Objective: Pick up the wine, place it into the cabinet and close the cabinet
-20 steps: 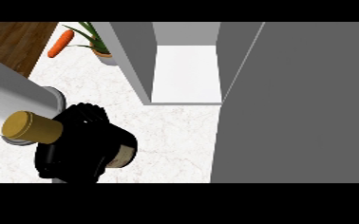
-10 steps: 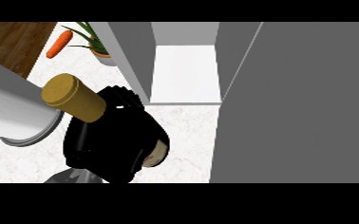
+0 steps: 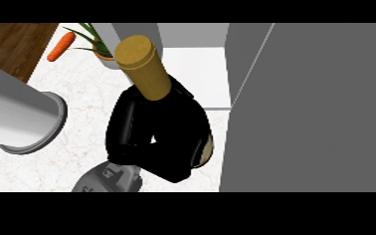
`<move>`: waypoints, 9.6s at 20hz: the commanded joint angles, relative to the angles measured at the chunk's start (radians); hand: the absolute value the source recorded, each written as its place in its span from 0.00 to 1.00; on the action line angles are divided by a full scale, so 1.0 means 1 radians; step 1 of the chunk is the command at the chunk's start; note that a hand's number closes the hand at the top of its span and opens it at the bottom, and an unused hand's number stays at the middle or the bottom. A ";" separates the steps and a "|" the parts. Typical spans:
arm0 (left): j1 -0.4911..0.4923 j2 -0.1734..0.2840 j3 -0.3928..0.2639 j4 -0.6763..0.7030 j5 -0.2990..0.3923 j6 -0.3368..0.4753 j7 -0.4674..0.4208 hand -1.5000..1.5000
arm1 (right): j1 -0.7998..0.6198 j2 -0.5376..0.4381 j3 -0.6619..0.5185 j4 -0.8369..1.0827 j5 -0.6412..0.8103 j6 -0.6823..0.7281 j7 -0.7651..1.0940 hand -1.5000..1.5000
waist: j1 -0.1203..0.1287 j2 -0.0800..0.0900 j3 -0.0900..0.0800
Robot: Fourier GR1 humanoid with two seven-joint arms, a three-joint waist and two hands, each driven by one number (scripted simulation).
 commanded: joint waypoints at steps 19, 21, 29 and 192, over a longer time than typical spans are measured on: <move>-0.263 -0.008 -0.031 0.279 0.038 0.235 -0.069 1.00 | 0.026 -0.027 -0.045 -0.114 -0.117 0.020 0.043 0.00 | -0.003 0.001 0.000; -0.258 -0.008 -0.065 0.370 0.142 0.271 -0.182 1.00 | 0.015 -0.006 0.006 -0.118 -0.047 -0.003 0.055 0.00 | -0.011 0.003 -0.001; -0.196 -0.007 -0.049 0.378 0.140 0.241 -0.221 1.00 | 0.055 0.004 0.016 -0.157 -0.046 0.007 0.050 0.00 | 0.002 -0.001 0.000; -0.068 -0.008 -0.319 0.635 0.553 0.335 -0.820 0.00 | 0.006 0.014 0.009 -0.027 -0.034 -0.011 -0.018 0.00 | 0.014 -0.004 0.000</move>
